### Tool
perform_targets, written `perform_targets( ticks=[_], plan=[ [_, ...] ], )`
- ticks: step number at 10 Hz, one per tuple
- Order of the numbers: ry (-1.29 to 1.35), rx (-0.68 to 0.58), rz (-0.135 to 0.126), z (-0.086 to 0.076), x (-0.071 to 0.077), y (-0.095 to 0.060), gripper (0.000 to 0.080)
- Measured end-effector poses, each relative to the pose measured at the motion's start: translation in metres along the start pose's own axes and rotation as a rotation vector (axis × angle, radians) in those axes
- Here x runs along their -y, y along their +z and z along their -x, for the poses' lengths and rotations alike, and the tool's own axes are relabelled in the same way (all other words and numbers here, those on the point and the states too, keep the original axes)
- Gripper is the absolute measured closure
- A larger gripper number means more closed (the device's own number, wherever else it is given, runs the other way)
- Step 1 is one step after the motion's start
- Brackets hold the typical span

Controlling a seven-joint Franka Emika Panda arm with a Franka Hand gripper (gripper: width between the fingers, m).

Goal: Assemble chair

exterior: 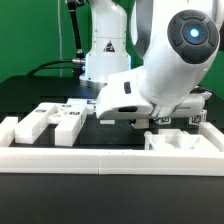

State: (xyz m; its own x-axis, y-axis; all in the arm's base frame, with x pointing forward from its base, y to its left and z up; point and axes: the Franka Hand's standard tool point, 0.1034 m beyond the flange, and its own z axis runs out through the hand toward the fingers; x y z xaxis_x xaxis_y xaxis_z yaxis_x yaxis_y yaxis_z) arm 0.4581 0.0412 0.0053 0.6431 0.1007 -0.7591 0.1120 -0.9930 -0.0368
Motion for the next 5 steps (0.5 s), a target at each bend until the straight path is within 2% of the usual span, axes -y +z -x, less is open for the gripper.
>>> perform_targets(
  ticks=[3, 5],
  plan=[
    [-0.001, -0.004, 0.001, -0.0008, 0.0008, -0.0021, 0.0511],
    [-0.003, -0.016, 0.002, -0.0027, 0.0007, -0.0087, 0.0511]
  ],
)
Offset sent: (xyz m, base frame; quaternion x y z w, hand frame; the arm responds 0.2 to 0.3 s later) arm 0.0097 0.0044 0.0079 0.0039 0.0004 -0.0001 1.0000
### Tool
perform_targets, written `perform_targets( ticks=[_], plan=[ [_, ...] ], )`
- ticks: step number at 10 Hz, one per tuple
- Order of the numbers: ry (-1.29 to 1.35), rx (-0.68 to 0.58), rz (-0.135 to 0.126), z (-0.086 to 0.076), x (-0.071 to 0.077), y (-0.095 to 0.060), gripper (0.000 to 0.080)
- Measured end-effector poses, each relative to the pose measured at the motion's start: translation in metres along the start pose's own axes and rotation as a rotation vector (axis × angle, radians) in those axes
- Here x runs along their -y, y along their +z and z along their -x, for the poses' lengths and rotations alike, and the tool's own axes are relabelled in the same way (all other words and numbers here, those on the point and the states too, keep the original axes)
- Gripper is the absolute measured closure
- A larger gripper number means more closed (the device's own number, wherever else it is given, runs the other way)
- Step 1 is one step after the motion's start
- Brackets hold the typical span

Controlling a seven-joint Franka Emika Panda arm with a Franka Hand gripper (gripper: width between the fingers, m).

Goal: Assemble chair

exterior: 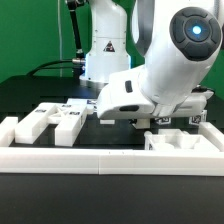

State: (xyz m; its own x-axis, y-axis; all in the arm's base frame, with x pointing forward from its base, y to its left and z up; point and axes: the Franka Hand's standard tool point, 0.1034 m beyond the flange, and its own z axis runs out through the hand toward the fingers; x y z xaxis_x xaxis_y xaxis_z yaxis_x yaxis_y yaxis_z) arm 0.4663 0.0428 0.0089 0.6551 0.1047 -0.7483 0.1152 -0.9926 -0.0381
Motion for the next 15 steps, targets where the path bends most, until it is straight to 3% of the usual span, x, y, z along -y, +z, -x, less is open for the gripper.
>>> perform_targets(
  ticks=[2, 5, 6, 8, 10, 11, 14, 15],
  plan=[
    [-0.015, -0.015, 0.000, 0.002, 0.000, -0.019, 0.0510],
    [-0.019, -0.037, 0.000, 0.019, 0.001, -0.066, 0.0509],
    [-0.020, -0.063, 0.003, 0.021, 0.002, -0.073, 0.0509],
    [-0.020, -0.065, 0.003, 0.019, 0.002, -0.070, 0.0509],
    [-0.021, -0.241, 0.012, 0.008, 0.001, -0.083, 0.0509],
    [-0.026, -0.305, 0.014, 0.016, 0.002, -0.091, 0.0509],
    [-0.013, -0.474, 0.010, 0.021, 0.016, -0.133, 0.0509],
    [-0.020, -0.591, 0.019, 0.017, 0.021, -0.148, 0.0509]
  ],
)
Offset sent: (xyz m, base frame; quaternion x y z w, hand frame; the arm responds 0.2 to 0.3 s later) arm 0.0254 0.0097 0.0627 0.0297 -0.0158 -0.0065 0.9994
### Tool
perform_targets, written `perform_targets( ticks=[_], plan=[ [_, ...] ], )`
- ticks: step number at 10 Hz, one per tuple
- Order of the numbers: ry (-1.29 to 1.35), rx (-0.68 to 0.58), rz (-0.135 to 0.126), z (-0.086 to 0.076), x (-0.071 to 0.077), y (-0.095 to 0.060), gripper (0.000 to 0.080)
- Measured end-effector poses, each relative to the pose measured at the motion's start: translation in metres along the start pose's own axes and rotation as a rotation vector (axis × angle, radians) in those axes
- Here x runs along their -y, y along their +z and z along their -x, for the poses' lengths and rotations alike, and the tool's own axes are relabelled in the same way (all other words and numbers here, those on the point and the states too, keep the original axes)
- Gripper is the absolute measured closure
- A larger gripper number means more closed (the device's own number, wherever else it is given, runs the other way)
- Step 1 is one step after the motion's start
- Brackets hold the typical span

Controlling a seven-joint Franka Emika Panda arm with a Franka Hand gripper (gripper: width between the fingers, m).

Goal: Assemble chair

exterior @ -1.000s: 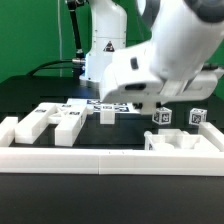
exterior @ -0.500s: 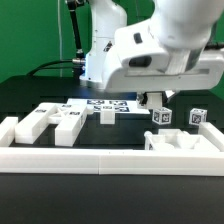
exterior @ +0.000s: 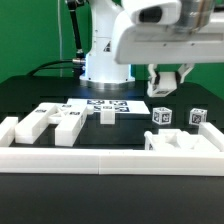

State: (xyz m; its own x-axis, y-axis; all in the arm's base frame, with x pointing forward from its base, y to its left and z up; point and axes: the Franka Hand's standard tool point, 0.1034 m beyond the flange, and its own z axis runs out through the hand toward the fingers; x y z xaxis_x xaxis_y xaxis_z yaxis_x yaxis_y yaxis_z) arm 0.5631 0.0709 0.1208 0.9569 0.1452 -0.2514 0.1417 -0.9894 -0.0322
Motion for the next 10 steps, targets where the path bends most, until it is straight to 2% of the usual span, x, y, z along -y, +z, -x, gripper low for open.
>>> perform_targets(
  ticks=[1, 3, 4, 8, 9, 10],
  plan=[
    [-0.003, -0.054, 0.003, 0.003, -0.001, 0.002, 0.0509],
    [-0.001, -0.217, 0.012, -0.005, -0.002, 0.002, 0.0509],
    [-0.002, -0.259, 0.013, -0.004, -0.003, 0.002, 0.0509],
    [-0.027, -0.572, 0.017, -0.030, 0.013, -0.021, 0.0509],
    [-0.031, -0.645, 0.021, -0.029, 0.016, -0.021, 0.0509],
    [-0.037, -0.681, 0.027, -0.027, 0.014, -0.018, 0.0509]
  ],
)
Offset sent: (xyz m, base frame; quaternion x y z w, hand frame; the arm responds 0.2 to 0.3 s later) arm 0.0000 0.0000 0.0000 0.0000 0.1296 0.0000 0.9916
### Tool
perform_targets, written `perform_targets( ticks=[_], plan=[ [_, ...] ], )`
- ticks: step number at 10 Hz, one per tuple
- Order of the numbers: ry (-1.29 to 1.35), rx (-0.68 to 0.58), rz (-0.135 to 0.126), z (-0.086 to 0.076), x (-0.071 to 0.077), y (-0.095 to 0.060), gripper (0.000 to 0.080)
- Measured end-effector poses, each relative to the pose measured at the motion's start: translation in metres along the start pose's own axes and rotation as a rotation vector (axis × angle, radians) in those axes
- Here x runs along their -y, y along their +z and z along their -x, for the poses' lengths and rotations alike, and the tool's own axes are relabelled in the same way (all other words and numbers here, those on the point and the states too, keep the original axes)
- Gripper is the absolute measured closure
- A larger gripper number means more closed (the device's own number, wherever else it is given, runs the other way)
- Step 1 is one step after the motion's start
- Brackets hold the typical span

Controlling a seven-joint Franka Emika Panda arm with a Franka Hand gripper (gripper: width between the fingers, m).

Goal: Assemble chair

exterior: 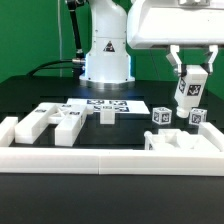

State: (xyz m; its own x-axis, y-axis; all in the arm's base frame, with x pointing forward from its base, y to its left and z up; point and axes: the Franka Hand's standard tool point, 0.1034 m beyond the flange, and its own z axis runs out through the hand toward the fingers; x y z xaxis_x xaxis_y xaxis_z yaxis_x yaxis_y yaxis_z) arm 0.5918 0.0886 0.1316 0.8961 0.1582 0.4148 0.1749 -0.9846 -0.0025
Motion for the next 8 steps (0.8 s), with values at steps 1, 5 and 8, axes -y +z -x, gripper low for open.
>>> perform_targets(
  ticks=[1, 5, 8],
  plan=[
    [-0.003, -0.032, 0.003, -0.001, -0.001, 0.001, 0.0509],
    [-0.026, -0.056, -0.007, -0.027, 0.008, 0.011, 0.0509],
    [-0.034, -0.057, -0.008, -0.028, 0.009, 0.017, 0.0509]
  ],
)
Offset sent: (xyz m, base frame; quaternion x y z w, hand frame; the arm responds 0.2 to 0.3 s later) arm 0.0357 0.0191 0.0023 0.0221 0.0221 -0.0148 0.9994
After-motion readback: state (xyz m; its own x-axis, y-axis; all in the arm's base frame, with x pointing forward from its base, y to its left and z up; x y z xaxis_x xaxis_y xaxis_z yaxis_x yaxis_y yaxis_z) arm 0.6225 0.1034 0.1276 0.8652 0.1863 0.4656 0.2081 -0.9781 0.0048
